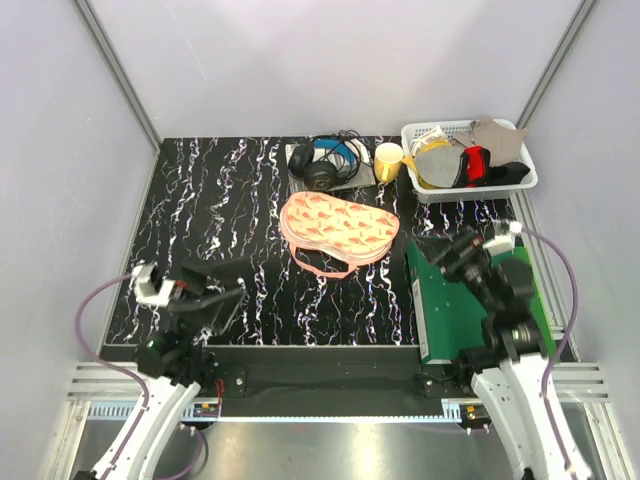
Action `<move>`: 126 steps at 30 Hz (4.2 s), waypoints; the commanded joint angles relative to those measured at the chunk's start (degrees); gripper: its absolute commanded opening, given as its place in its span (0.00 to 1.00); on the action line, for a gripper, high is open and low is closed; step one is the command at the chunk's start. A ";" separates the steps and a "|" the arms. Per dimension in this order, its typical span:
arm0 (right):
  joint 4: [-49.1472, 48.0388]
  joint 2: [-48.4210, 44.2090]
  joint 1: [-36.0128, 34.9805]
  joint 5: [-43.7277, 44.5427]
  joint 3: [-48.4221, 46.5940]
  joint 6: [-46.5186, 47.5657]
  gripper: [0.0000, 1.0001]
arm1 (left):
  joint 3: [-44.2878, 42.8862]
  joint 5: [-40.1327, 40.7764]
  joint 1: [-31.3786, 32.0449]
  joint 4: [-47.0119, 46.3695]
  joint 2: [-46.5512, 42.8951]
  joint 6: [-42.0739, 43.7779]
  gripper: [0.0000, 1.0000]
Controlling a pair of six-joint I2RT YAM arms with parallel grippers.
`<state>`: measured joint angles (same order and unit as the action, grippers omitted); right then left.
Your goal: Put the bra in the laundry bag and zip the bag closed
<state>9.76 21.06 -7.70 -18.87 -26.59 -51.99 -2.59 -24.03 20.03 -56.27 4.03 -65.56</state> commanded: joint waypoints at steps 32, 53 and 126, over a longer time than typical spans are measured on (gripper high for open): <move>-18.37 93.54 -32.46 18.52 -43.29 65.43 0.71 | -22.37 15.33 0.18 82.90 1.42 9.03 0.99; -0.97 76.35 -40.20 19.33 -47.59 37.17 0.00 | -25.62 26.05 0.36 89.23 4.05 12.39 0.97; 15.20 40.11 -21.13 45.02 -24.19 24.56 1.00 | -26.59 24.49 3.00 83.97 29.36 20.30 0.80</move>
<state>21.17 63.92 -29.95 8.23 -44.80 -33.32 -26.79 7.14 23.14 31.90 31.24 -47.79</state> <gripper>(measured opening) 0.992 0.814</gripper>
